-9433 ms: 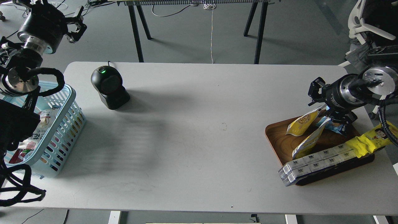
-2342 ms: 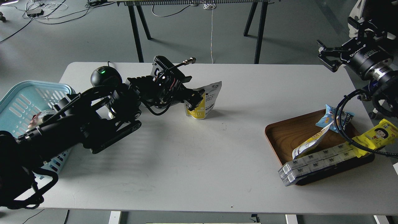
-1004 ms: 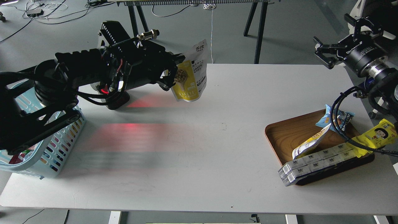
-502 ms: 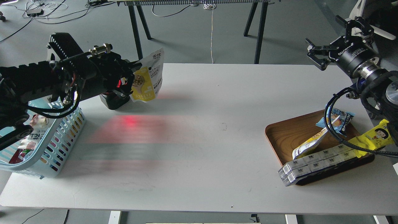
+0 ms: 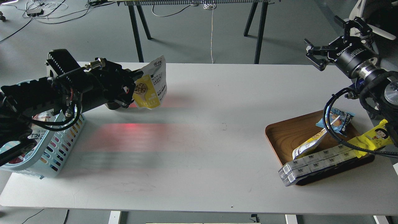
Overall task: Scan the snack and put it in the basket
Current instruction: 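Hold the bag above the scanner and move it toward the basket, then lower the bag into the light-blue basket and release it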
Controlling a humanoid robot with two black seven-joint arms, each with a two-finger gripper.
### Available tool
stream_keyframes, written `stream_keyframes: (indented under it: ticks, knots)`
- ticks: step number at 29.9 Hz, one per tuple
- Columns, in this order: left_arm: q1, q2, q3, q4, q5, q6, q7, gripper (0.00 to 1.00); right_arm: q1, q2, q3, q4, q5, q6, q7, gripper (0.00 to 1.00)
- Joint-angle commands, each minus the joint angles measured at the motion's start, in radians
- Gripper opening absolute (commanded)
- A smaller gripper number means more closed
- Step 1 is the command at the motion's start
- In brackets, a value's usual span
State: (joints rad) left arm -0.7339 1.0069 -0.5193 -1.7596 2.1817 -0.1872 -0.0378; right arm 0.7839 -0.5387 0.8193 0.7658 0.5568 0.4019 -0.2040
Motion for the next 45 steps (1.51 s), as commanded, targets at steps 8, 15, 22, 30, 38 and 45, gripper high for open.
stream_keyframes:
  ticks: [8, 15, 22, 30, 38, 45]
  knots:
    - [0.002, -0.002, -0.001, 0.005, 0.000, 0.005, 0.003, 0.01, 0.000, 0.002, 0.000, 0.000, -0.002, 0.000, 0.000, 0.99]
    - [0.007, -0.001, 0.004, 0.018, 0.000, -0.005, 0.038, 0.01, 0.000, 0.002, -0.002, 0.000, -0.002, 0.000, 0.000, 0.99]
    - [0.011, 0.021, 0.004, 0.023, 0.000, -0.096, 0.059, 0.01, 0.000, 0.002, 0.001, 0.000, -0.014, 0.000, 0.000, 0.99]
    - [0.001, 0.032, -0.002, 0.023, 0.000, -0.185, 0.056, 0.01, 0.000, 0.002, 0.001, 0.000, -0.014, 0.000, 0.000, 0.99]
    - [-0.039, 0.036, 0.001, 0.022, 0.000, -0.224, 0.046, 0.01, 0.000, 0.014, 0.001, 0.000, -0.015, 0.000, 0.000, 0.99]
    - [-0.076, 0.032, -0.002, 0.015, 0.000, -0.261, 0.042, 0.01, 0.000, 0.014, 0.001, 0.000, -0.015, 0.000, 0.000, 0.99]
